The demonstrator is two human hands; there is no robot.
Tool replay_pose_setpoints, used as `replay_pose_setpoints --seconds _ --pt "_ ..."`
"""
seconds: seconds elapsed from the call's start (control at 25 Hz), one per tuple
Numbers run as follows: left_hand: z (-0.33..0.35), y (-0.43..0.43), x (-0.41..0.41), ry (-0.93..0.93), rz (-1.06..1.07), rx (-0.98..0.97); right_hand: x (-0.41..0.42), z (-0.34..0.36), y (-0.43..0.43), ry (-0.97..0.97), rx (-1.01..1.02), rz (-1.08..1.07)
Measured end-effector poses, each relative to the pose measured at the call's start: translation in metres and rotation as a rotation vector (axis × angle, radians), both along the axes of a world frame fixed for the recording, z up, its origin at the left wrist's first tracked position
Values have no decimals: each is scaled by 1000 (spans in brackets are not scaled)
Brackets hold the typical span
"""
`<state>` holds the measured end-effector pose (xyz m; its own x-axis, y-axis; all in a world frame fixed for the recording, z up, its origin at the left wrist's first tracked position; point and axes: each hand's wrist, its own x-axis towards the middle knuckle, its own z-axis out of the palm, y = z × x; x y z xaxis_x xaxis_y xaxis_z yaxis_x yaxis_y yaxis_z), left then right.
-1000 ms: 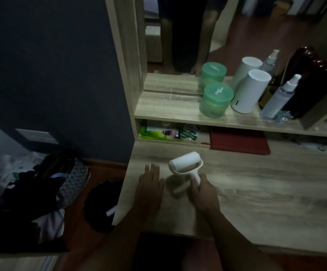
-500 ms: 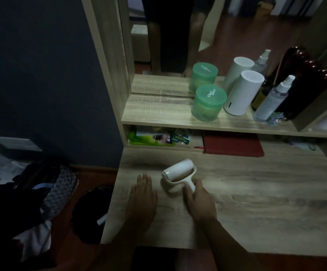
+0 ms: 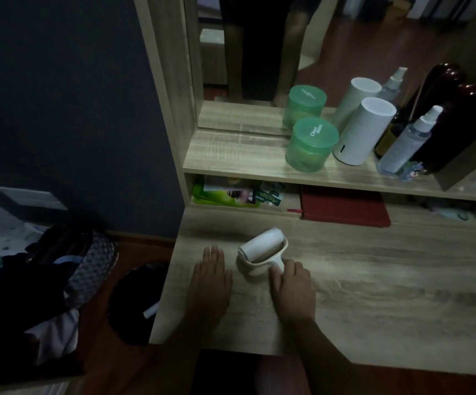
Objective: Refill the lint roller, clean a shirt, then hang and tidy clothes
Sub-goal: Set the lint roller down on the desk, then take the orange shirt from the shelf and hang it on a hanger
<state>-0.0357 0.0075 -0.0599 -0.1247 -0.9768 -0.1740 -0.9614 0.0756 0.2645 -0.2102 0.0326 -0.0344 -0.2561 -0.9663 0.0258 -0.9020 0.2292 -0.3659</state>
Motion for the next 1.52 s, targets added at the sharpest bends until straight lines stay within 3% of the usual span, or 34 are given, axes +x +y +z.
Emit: replay_pose_setpoints --seconds 0.32,0.48,0.76,1.08,1.36,1.52 --pt "23 -1 8 120 11 -28 0 25 -4 69 -20 1" --pt "89 -5 29 160 62 -33 15 74 -18 -77 -171 110" --pt "233 29 105 179 238 -482 114 201 -42 -275 -446 447" --pt "404 153 229 -54 500 -958 292 361 15 -576 -738 1003" --pt "498 291 328 -337 786 -1078 435 463 113 -710 -880 1359" --pt "542 353 378 -516 864 -1145 502 514 164 -762 -957 1453"
